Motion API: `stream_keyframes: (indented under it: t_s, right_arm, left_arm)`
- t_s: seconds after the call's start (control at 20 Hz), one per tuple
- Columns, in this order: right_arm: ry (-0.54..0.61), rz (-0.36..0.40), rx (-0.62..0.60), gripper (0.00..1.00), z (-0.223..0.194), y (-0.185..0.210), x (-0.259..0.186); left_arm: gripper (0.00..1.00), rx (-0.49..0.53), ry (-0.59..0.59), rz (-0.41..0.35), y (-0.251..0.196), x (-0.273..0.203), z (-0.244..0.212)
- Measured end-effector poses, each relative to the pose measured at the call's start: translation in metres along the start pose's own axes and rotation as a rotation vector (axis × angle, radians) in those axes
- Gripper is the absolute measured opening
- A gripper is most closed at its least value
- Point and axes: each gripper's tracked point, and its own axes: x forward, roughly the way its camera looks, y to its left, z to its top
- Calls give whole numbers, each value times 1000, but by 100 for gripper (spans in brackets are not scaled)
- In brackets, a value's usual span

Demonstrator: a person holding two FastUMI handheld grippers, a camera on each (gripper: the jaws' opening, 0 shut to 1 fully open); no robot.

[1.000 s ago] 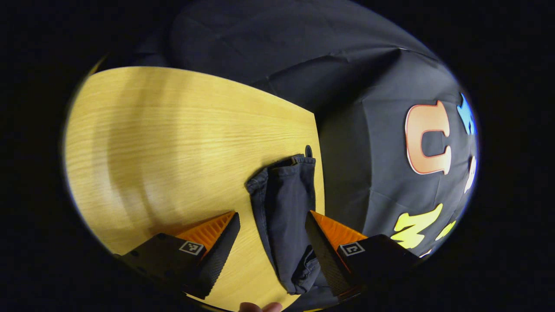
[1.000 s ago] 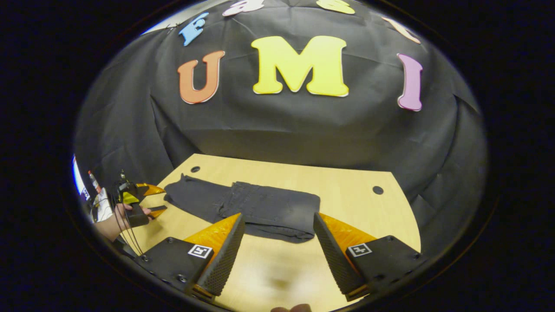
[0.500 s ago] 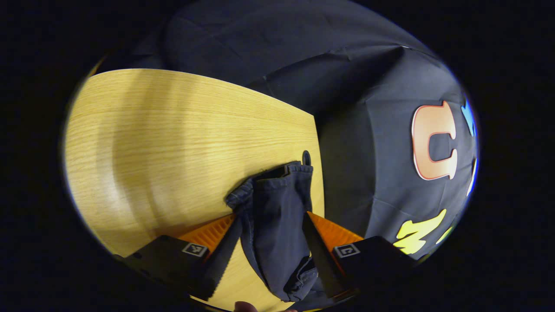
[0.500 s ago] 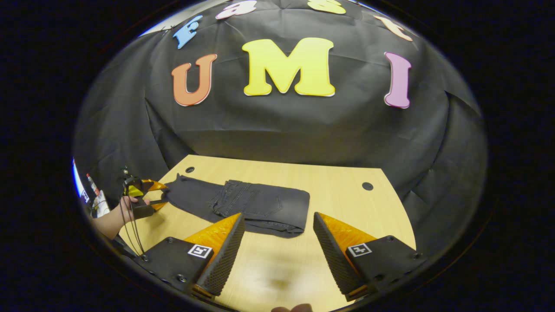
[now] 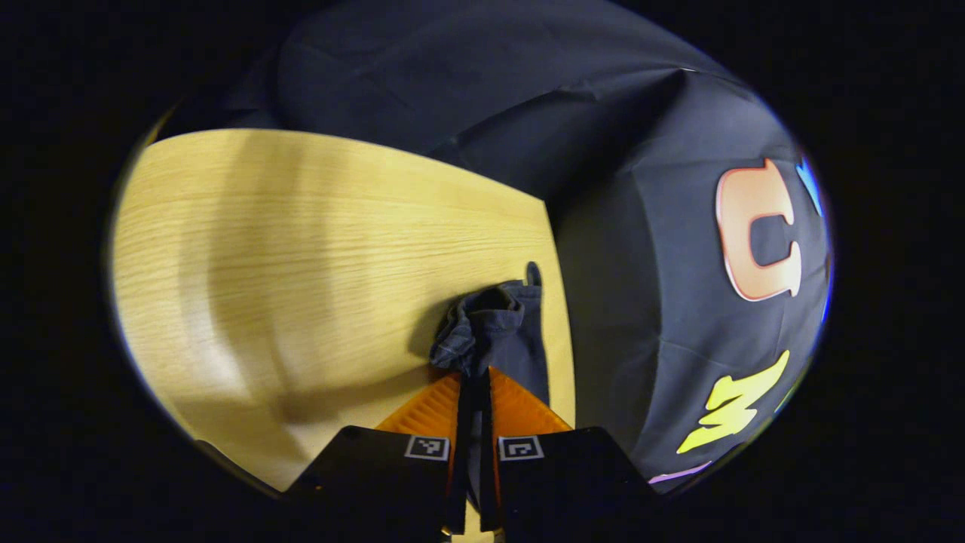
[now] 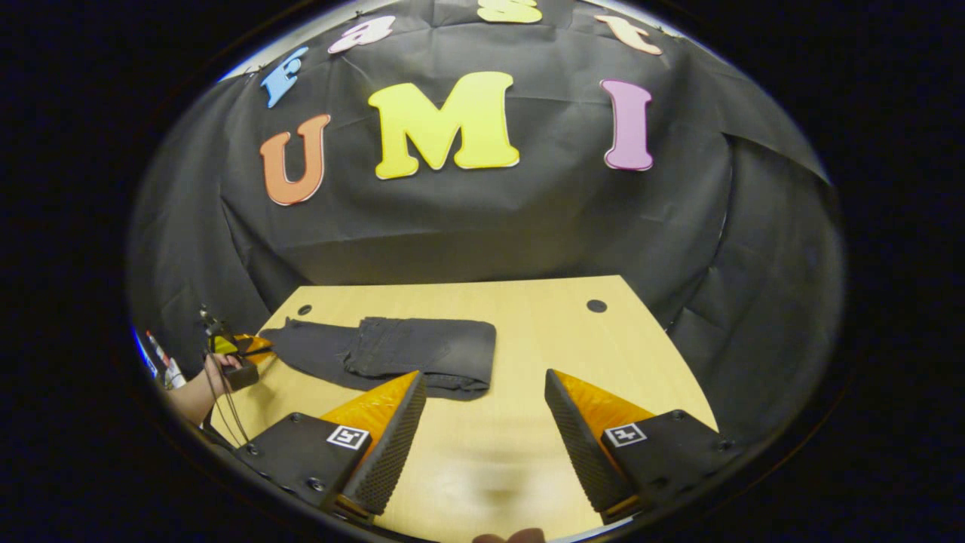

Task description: Grasp the waist and the cuffs of the jeans and fold them to make the two legs overlap; first hold the waist and fold one-third of the jeans toward the cuffs, then hold the cuffs and fold the remaining one-third in the same direction to finish folding.

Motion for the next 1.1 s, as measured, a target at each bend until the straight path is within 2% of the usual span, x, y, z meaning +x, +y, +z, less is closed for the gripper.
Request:
stream_keyframes:
  t_s: [0.15, 0.2, 0.25, 0.35, 0.55, 0.6, 0.75, 0.85, 0.9, 1.0, 1.1]
  right_arm:
    - [-27, -8, 11, 94, 3, -11, -9]
    - [-36, -9, 13, 97, 5, -14, -13]
    - [-46, -9, 15, 94, 6, -18, -20]
    - [-64, -19, 26, 94, 9, -33, -30]
    - [-83, -53, 55, 97, 4, -69, -49]
    - [-87, -66, 61, 97, 3, -79, -55]
    - [-92, -110, 91, 97, -4, -109, -65]
    - [-91, -144, 101, 97, -11, -129, -71]
    - [-89, -156, 102, 97, -12, -137, -75]
    - [-84, -178, 107, 100, -14, -148, -75]
    - [-70, -193, 109, 97, -19, -159, -75]
  left_arm:
    - [8, 180, -15, -67, -46, -18, -6]
    - [8, 230, -22, -90, -64, -24, -10]
    - [8, 275, -25, -117, -81, -28, -13]
    - [8, 381, -35, -166, -118, -40, -30]
    - [8, 668, -51, -291, -187, -54, -94]
    - [8, 743, -48, -322, -196, -68, -117]
    - [8, 932, -24, -403, -243, -64, -186]
    - [8, 1040, 21, -433, -242, -62, -237]
    - [8, 1095, 35, -434, -217, -62, -256]
    - [8, 1201, 60, -434, -204, -42, -291]
    - [8, 1295, 75, -422, -187, -26, -319]
